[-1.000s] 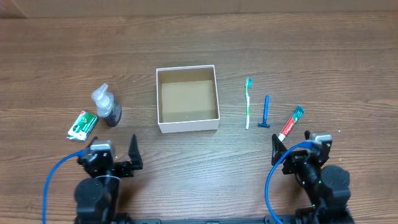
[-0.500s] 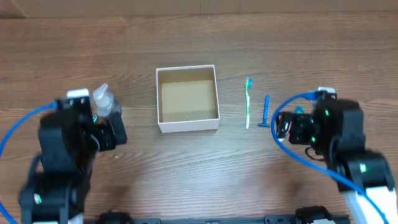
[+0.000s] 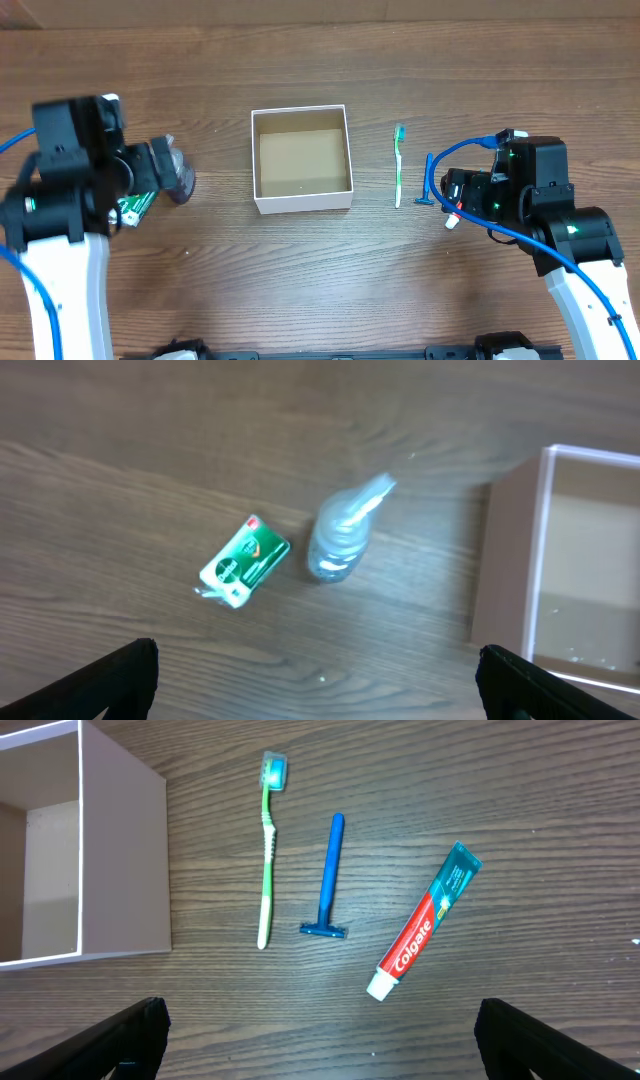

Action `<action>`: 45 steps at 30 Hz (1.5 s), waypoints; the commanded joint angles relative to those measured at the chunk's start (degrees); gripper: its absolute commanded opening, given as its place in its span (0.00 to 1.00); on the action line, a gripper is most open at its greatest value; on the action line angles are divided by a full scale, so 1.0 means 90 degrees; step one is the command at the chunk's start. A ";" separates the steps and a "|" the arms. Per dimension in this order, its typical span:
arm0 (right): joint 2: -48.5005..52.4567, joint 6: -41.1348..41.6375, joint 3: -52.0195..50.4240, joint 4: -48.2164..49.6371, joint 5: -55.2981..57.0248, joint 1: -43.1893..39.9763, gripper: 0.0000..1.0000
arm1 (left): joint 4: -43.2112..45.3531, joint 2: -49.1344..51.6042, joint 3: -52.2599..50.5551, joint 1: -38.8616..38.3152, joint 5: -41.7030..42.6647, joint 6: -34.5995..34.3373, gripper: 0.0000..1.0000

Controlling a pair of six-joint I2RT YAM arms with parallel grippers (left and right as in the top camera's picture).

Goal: Pack container
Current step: 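Reach the left gripper to the soap pump bottle and grasp it, then lift the soap bottle with the left gripper and place it in the box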

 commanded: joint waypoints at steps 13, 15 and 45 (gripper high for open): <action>-0.0041 0.0005 0.0204 0.0068 0.0119 -0.0090 1.00 | 0.0952 0.2688 0.0080 0.0500 0.1661 0.2278 1.00; -0.0041 0.0005 0.0204 0.0068 0.0119 -0.0090 1.00 | 0.1073 0.2946 0.0080 0.0384 0.1656 0.2276 1.00; -0.0039 0.0007 0.0199 0.0083 0.0119 -0.0090 1.00 | 0.0862 0.3657 0.0117 -0.0012 0.0612 0.1753 0.04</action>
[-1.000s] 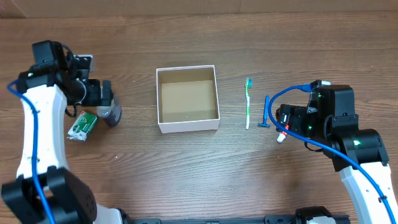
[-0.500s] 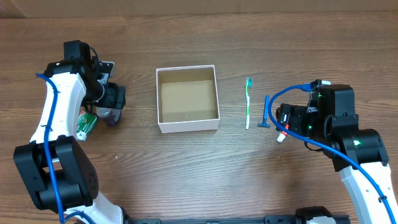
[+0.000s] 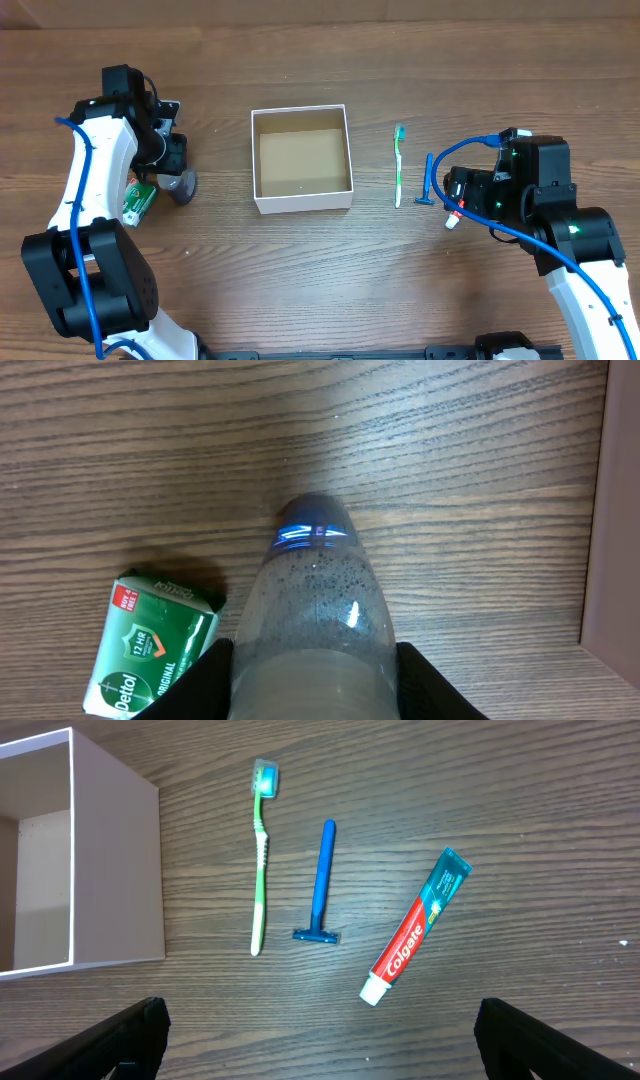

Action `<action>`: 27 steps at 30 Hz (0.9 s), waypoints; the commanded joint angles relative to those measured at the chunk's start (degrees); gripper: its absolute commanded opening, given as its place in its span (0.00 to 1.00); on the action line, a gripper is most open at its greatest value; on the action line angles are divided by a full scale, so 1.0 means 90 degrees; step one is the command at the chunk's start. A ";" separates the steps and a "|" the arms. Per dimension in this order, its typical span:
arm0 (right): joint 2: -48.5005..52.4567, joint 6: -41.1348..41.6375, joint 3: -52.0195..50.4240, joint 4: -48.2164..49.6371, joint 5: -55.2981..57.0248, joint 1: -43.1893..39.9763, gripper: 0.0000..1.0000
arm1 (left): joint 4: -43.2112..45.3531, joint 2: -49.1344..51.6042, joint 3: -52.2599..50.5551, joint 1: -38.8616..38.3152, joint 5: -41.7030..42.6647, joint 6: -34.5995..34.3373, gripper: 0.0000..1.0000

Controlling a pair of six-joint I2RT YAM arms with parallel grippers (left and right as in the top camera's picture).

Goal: Pack container
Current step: 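Lift the soap bottle with the left gripper and place it in the box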

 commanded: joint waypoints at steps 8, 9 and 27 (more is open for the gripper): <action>-0.0039 0.0007 0.0199 0.0024 0.0053 -0.0024 1.00 | -0.1571 -0.0474 0.2722 -0.0923 0.0049 -0.1294 0.04; -0.0039 0.0007 0.0199 0.0024 0.0051 -0.0024 1.00 | -0.1753 -0.0488 0.3203 -0.1158 0.0007 -0.1496 0.04; -0.0041 0.0034 0.0199 -0.0044 0.0032 -0.0022 1.00 | -0.1989 0.1396 0.4337 -0.3286 -0.0678 -0.4301 0.04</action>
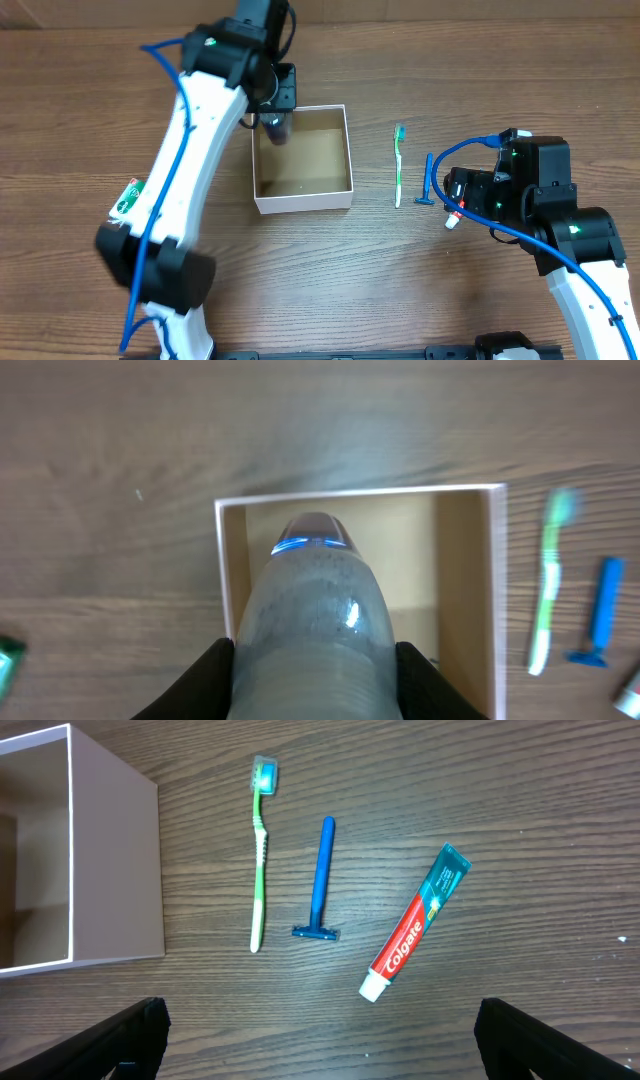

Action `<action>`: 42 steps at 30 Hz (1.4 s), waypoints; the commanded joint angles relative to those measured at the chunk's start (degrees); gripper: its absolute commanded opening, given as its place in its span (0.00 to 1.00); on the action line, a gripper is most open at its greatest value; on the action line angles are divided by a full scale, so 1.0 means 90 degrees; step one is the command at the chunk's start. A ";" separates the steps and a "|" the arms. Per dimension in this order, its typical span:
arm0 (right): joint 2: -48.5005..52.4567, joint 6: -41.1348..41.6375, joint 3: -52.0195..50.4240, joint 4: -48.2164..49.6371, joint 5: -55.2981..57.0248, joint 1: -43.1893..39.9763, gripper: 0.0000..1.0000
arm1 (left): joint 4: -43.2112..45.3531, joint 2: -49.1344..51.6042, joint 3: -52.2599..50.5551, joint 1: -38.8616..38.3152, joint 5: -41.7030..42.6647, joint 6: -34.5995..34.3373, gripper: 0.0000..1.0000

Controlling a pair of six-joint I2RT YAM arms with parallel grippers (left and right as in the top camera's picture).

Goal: Pack container
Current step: 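Lift the soap bottle with the left gripper and place it in the box, then move the left gripper to the green Dettol soap bar and grasp it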

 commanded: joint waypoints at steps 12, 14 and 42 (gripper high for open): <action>-0.0041 0.0029 0.0175 0.0022 0.0034 -0.0024 1.00 | 0.0039 0.1307 0.0102 0.0204 -0.0459 -0.0551 0.04; -0.0041 0.0029 0.0175 0.0024 0.0034 -0.0024 1.00 | 0.0056 0.1304 0.0102 0.0219 -0.0457 -0.0551 0.04; -0.0039 0.0029 0.0175 0.0005 0.0034 -0.0024 1.00 | -0.1962 -0.1945 0.0551 0.1678 -0.1137 0.0981 1.00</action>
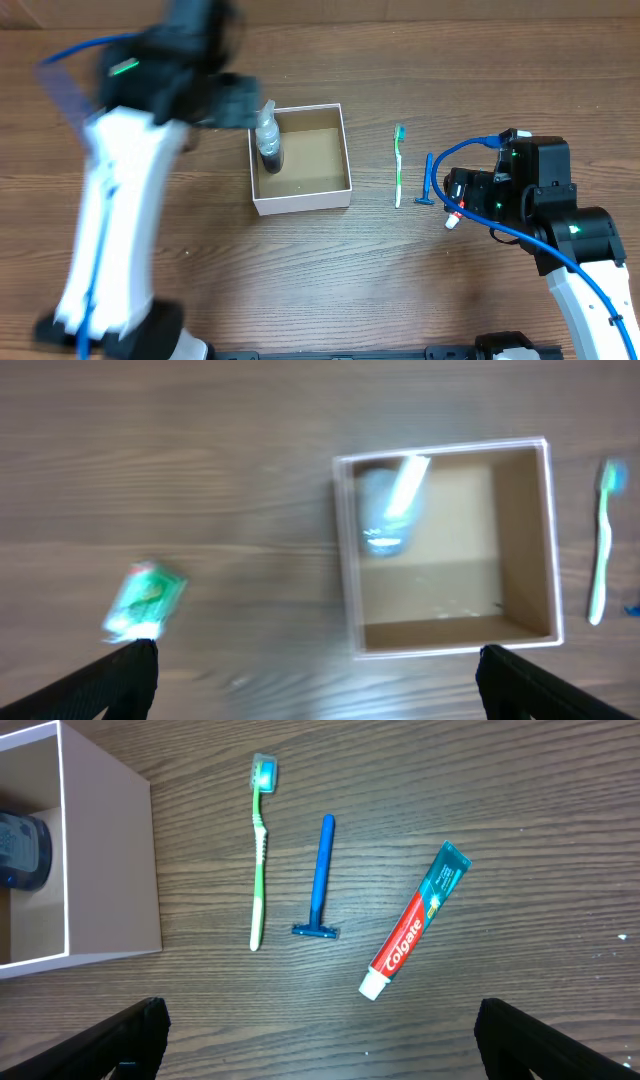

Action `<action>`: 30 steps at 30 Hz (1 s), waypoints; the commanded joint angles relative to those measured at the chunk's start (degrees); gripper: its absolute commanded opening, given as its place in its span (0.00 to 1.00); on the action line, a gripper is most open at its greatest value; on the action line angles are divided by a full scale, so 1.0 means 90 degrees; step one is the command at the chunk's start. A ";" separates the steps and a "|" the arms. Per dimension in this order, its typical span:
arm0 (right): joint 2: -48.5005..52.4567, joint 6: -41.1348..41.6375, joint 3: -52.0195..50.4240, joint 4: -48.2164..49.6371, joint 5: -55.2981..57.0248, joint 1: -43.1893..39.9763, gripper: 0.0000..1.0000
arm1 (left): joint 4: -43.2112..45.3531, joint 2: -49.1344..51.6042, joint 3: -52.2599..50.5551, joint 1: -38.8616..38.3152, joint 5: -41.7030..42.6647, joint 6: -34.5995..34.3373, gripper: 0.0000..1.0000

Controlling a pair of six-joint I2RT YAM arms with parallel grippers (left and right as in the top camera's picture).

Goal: Pack container
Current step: 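Move the left gripper to the green Dettol soap bar and grasp it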

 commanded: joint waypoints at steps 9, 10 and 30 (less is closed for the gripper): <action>-0.0039 0.0029 0.0172 0.0034 -0.0015 -0.0022 1.00 | 0.0236 -0.0529 -0.2067 0.3339 0.0010 0.0304 1.00; -0.0039 0.0029 0.0172 0.0034 -0.0015 -0.0022 1.00 | 0.0413 -0.0529 -0.2365 0.3436 0.0085 0.0410 1.00; -0.0039 0.0029 0.0172 -0.0046 -0.0015 -0.0022 1.00 | 0.4104 0.0979 -0.5700 0.3759 0.0918 0.3908 1.00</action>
